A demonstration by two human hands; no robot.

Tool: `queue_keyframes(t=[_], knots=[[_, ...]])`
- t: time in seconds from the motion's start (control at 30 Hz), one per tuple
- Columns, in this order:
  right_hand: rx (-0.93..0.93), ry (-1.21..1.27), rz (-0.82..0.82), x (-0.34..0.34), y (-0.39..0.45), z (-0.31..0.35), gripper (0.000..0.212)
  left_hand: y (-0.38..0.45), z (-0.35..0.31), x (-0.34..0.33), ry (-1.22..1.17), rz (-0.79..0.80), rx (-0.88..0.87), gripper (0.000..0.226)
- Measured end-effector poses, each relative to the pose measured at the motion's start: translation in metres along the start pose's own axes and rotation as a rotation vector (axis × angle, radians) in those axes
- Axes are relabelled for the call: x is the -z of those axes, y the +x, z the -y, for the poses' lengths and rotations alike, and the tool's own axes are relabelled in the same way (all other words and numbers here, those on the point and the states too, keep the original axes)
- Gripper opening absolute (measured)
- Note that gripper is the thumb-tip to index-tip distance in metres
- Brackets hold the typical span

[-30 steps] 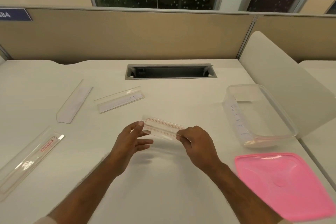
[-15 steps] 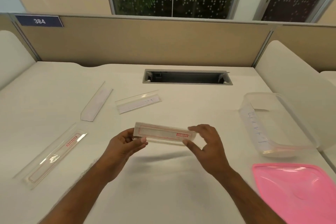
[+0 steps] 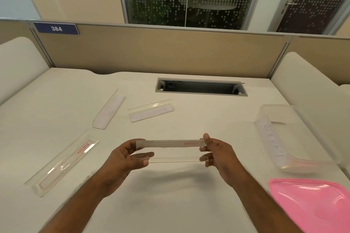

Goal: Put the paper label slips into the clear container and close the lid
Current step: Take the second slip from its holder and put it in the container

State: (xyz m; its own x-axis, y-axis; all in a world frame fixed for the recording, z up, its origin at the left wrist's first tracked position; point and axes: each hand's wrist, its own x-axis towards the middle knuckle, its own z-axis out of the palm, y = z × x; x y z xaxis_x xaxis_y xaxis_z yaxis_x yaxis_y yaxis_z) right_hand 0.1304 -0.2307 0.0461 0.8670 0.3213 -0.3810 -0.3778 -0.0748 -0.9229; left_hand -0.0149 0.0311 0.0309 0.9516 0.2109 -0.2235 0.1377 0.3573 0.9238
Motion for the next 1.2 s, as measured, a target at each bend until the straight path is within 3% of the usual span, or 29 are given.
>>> queue_keyframes(t=[0.23,0.37,0.47,0.63,0.8,1.2], knots=[[0.033,0.092,0.071,0.002,-0.001,-0.004,0.029,-0.005,-0.004,0.001,-0.064,-0.050,0.034,0.072],[0.122,0.078,0.122,0.001,-0.003,-0.007,0.046,-0.006,-0.009,0.002,0.066,-0.175,0.057,0.095],[0.138,0.102,0.157,0.000,-0.004,-0.008,0.058,-0.006,-0.008,0.007,0.130,-0.226,0.041,0.093],[0.111,0.145,0.225,0.007,-0.004,-0.010,0.073,-0.009,-0.013,0.014,0.195,-0.168,-0.001,0.084],[0.160,0.012,0.307,0.015,-0.006,-0.005,0.057,-0.014,-0.022,0.020,0.306,-0.131,-0.086,0.086],[0.375,-0.182,0.401,0.019,-0.007,0.019,0.076,-0.017,-0.041,0.015,0.669,-0.153,-0.406,0.074]])
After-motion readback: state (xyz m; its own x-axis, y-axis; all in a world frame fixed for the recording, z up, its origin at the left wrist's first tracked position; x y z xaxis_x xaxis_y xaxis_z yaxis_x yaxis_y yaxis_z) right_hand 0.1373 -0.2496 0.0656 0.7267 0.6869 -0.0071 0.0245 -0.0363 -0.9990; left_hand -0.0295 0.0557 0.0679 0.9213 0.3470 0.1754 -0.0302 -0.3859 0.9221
